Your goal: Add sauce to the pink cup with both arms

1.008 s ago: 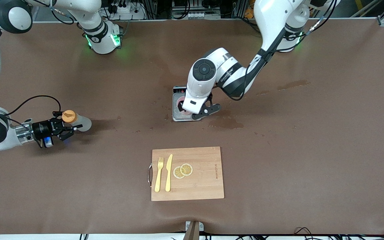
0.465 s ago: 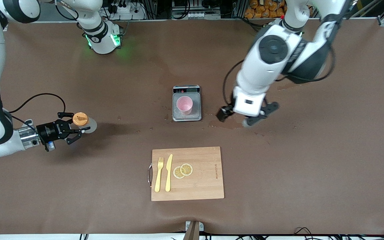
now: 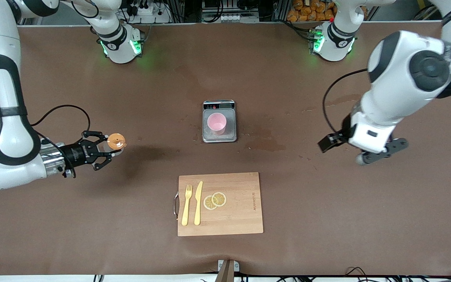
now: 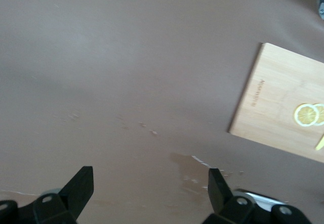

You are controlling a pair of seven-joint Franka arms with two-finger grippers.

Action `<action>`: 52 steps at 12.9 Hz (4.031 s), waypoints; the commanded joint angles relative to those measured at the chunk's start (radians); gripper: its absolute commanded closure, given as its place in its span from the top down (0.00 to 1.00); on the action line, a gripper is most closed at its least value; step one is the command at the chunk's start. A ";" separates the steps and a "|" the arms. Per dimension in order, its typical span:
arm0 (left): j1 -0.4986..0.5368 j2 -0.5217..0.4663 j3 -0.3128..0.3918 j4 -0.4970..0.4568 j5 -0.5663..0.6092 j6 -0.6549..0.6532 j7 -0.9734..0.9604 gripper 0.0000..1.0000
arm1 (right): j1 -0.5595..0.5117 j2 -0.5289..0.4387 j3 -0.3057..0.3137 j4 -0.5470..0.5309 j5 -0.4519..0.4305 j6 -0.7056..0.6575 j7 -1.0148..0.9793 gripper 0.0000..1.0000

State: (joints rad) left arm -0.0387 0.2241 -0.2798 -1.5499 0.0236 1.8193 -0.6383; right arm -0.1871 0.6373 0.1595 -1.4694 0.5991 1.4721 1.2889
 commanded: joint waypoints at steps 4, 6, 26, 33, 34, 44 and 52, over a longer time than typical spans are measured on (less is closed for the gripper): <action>0.126 -0.110 -0.016 0.047 0.004 -0.195 0.181 1.00 | 0.172 -0.064 -0.008 -0.016 -0.155 0.066 0.242 0.47; 0.108 -0.152 0.045 0.045 -0.002 -0.224 0.271 1.00 | 0.253 -0.077 -0.009 -0.015 -0.246 0.070 0.327 0.46; 0.029 -0.186 0.180 0.048 -0.020 -0.301 0.419 1.00 | 0.575 -0.061 -0.006 0.008 -0.508 -0.004 0.872 0.39; 0.025 -0.172 0.180 0.050 -0.016 -0.299 0.417 1.00 | 0.623 -0.044 -0.009 0.021 -0.625 -0.128 0.921 0.39; 0.026 -0.172 0.180 0.050 -0.013 -0.299 0.417 1.00 | 0.624 -0.041 -0.009 0.040 -0.627 -0.151 0.925 0.39; 0.039 -0.178 0.183 0.047 -0.022 -0.301 0.419 1.00 | 0.635 0.008 -0.011 0.093 -0.630 -0.191 0.946 0.36; 0.045 -0.172 0.183 0.042 -0.017 -0.311 0.419 1.00 | 0.442 -0.031 -0.003 0.093 -0.432 -0.099 0.626 0.38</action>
State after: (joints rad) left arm 0.0052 0.0558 -0.0976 -1.5192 0.0122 1.5111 -0.2354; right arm 0.3113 0.6319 0.1459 -1.3770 0.1119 1.3783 2.0034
